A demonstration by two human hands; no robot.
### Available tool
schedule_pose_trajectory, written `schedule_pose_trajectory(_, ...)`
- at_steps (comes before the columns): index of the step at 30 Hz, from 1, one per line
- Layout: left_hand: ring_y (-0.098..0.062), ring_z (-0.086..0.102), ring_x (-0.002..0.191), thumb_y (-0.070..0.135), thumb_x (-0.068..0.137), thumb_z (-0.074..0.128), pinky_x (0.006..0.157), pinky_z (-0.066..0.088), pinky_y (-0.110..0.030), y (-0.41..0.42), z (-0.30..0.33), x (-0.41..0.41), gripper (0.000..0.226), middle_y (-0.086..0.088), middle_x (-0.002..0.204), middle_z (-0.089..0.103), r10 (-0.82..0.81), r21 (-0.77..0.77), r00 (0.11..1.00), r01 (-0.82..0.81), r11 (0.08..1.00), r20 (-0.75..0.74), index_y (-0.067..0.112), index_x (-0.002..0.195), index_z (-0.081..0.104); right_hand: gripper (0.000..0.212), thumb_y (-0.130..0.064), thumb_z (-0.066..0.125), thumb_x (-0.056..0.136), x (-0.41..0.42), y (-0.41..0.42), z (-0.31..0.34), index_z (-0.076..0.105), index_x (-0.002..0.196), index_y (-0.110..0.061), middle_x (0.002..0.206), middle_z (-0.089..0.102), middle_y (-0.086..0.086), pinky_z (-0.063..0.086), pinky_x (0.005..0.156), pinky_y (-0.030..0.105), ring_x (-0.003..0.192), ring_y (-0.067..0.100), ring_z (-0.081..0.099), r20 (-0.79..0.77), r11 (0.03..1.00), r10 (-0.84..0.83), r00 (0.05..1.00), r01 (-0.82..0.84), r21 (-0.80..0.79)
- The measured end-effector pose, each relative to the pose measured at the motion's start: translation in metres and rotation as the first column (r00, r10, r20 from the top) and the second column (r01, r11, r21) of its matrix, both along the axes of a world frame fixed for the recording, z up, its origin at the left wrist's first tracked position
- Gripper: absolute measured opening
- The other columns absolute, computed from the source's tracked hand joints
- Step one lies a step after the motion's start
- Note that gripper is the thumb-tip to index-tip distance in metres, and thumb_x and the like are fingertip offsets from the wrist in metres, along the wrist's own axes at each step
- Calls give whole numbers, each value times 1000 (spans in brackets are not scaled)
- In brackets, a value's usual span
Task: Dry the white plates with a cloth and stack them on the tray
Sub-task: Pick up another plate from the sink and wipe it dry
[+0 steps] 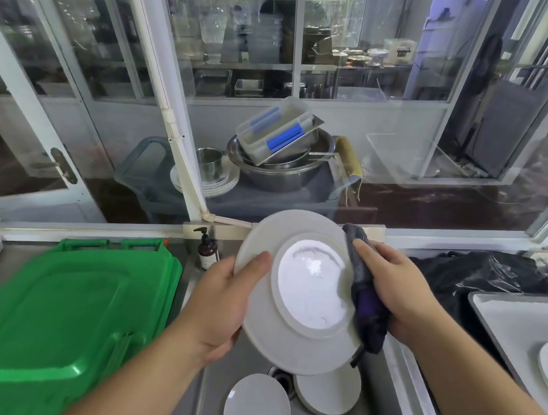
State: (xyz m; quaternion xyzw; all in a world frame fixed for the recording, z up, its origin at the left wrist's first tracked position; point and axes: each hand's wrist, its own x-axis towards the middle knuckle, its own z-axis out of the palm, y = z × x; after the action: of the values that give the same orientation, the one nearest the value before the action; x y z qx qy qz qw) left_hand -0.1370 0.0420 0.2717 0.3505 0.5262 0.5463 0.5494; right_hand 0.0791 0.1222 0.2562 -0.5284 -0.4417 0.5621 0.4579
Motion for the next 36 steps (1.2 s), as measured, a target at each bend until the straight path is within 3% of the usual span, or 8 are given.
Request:
schedule_pose_trajectory(7,-24,76,103,45,93,70,94,58,-51,-13,-14,8,16,-3,107,80,77,127,993,-65,990,-89,36,101,80,18,-35,67,101,-10,-16,-10,79,98,-21,99,80,8,60,93,48,92,28,75,-85,992,-103,991,96,-82)
schedule_pose_trajectory(12,-13,74,107,50,94,66,96,55,-42,-15,-21,27,29,7,109,80,261,206,964,-246,947,-49,26,105,77,18,-39,63,103,-28,-31,-25,75,102,-25,98,79,4,62,74,40,84,25,74,-202,972,-182,962,145,-183)
schedule_pose_trajectory(18,-15,73,109,44,96,67,99,53,-42,-13,-29,45,20,7,111,79,254,53,965,-257,965,71,29,108,72,19,-38,61,104,-34,-39,-34,73,101,-24,101,78,8,62,74,43,80,26,73,-240,949,-269,933,214,-234)
schedule_pose_trajectory(21,-19,74,103,25,93,65,91,56,-39,-4,-21,35,22,-2,108,80,135,-14,971,-135,991,197,20,113,72,20,-37,64,103,-19,-31,-23,74,104,-20,103,79,9,63,76,45,83,26,74,-173,964,-218,961,185,-189)
schedule_pose_trajectory(24,-29,70,115,42,77,66,94,54,-40,7,-9,10,57,-9,117,77,73,-86,967,-53,995,242,17,128,69,24,-50,66,95,2,-20,-10,77,105,-30,105,79,3,59,97,53,97,22,75,84,995,-96,992,94,27)
schedule_pose_trajectory(27,-28,73,111,47,86,59,92,55,-40,10,3,-3,51,-11,120,76,-65,-137,981,90,986,182,17,126,70,14,-43,65,99,15,-14,9,76,108,-40,104,79,-13,55,96,39,102,12,73,262,978,24,965,-77,193)
schedule_pose_trajectory(32,-30,75,106,42,82,64,89,58,-42,4,6,3,52,-13,114,78,-48,-64,991,56,996,129,14,126,69,13,-36,65,101,14,-8,15,77,106,-32,93,79,-11,57,76,24,89,10,75,189,975,-39,981,-4,222)
schedule_pose_trajectory(36,-30,76,103,40,92,64,89,60,-46,-1,5,11,40,-11,109,79,17,-20,995,-16,1000,93,13,121,69,20,-51,64,94,5,-12,5,76,98,-36,90,78,-12,58,94,50,94,19,73,175,971,-174,969,139,194)
